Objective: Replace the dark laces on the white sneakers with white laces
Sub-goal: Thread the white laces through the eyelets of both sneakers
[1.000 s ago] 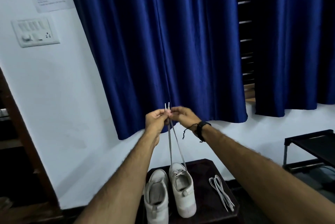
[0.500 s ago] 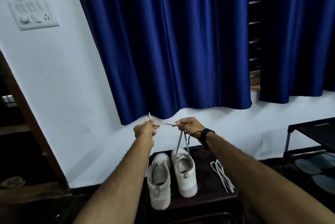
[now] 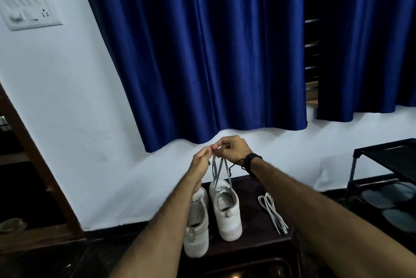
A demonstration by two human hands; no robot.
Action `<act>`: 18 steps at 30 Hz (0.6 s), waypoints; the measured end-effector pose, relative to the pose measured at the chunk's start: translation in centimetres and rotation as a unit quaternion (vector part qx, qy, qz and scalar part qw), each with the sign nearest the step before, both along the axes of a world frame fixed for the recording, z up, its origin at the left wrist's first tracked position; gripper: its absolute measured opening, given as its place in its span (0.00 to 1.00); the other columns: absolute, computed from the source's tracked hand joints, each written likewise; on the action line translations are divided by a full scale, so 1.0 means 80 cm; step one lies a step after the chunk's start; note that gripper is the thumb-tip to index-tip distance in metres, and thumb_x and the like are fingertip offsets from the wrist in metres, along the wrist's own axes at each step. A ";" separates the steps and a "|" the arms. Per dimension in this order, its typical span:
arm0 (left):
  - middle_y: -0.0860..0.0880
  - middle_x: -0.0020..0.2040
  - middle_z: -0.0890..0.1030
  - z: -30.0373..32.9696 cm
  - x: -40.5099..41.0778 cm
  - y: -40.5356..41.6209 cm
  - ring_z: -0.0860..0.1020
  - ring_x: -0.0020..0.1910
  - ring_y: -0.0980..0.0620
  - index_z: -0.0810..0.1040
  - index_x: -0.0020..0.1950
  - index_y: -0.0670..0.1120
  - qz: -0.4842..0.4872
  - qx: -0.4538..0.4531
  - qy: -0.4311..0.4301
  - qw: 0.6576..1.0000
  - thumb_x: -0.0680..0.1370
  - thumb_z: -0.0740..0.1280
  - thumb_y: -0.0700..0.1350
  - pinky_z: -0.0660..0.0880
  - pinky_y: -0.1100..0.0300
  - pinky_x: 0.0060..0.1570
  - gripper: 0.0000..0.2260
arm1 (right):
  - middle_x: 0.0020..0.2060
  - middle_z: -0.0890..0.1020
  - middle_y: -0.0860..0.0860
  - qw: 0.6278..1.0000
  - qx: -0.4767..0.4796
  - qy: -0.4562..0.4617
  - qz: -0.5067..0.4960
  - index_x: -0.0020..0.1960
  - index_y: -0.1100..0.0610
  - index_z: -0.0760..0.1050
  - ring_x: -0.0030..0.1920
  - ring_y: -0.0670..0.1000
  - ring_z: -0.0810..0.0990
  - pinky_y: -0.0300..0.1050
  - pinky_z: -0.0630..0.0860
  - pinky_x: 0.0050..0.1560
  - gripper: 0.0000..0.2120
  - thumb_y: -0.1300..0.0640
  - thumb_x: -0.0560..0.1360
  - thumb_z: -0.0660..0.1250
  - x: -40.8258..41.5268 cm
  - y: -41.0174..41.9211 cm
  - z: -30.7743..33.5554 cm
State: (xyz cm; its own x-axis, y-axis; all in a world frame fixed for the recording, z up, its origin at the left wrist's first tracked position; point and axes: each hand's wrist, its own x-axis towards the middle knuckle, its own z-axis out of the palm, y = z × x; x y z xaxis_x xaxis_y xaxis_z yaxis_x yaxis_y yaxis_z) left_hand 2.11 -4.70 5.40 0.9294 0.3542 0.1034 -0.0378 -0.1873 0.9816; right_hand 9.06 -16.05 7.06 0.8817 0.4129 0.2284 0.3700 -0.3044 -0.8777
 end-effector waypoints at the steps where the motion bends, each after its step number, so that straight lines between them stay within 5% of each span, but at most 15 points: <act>1: 0.49 0.64 0.78 0.000 0.000 -0.005 0.71 0.65 0.53 0.76 0.66 0.48 -0.006 -0.018 0.013 1.000 0.85 0.55 0.46 0.67 0.61 0.56 0.14 | 0.31 0.83 0.47 1.000 0.005 -0.002 -0.003 0.44 0.54 0.84 0.33 0.41 0.79 0.30 0.73 0.35 0.03 0.59 0.70 0.73 0.000 0.001 -0.001; 4: 0.52 0.53 0.81 -0.021 0.005 -0.010 0.73 0.48 0.53 0.81 0.56 0.50 -0.017 -0.047 0.044 0.998 0.83 0.57 0.51 0.67 0.61 0.48 0.14 | 0.38 0.84 0.49 1.000 0.015 0.007 -0.006 0.45 0.54 0.85 0.37 0.42 0.82 0.30 0.76 0.38 0.09 0.65 0.72 0.68 0.003 0.003 -0.005; 9: 0.54 0.43 0.84 -0.051 0.014 -0.002 0.72 0.47 0.50 0.86 0.49 0.52 -0.043 -0.074 0.080 0.993 0.81 0.56 0.56 0.67 0.52 0.52 0.19 | 0.40 0.84 0.54 0.999 0.027 0.023 -0.010 0.48 0.58 0.84 0.35 0.46 0.82 0.37 0.80 0.35 0.13 0.69 0.74 0.63 0.010 0.000 -0.012; 14: 0.51 0.34 0.82 -0.049 0.020 0.008 0.73 0.38 0.54 0.86 0.44 0.47 0.047 -0.067 0.074 0.994 0.77 0.69 0.46 0.68 0.61 0.40 0.07 | 0.34 0.82 0.50 0.997 0.037 0.008 -0.071 0.48 0.55 0.85 0.34 0.48 0.81 0.36 0.79 0.39 0.11 0.67 0.74 0.67 0.012 -0.006 -0.032; 18: 0.46 0.34 0.84 -0.048 0.032 0.018 0.81 0.34 0.55 0.85 0.44 0.40 0.071 -0.011 0.066 0.995 0.73 0.74 0.40 0.73 0.66 0.38 0.03 | 0.44 0.86 0.50 0.993 -0.034 -0.045 -0.105 0.49 0.53 0.85 0.47 0.48 0.83 0.39 0.77 0.55 0.11 0.64 0.73 0.67 0.005 -0.011 -0.073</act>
State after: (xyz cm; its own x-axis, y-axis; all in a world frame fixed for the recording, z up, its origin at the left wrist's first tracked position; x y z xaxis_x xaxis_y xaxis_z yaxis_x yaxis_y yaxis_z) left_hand 4.64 -3.23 1.55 0.8747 0.4840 -0.0254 0.1171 -0.1602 0.9801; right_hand 9.47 -16.97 1.20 0.9270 0.2395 0.2886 0.3686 -0.4396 -0.8190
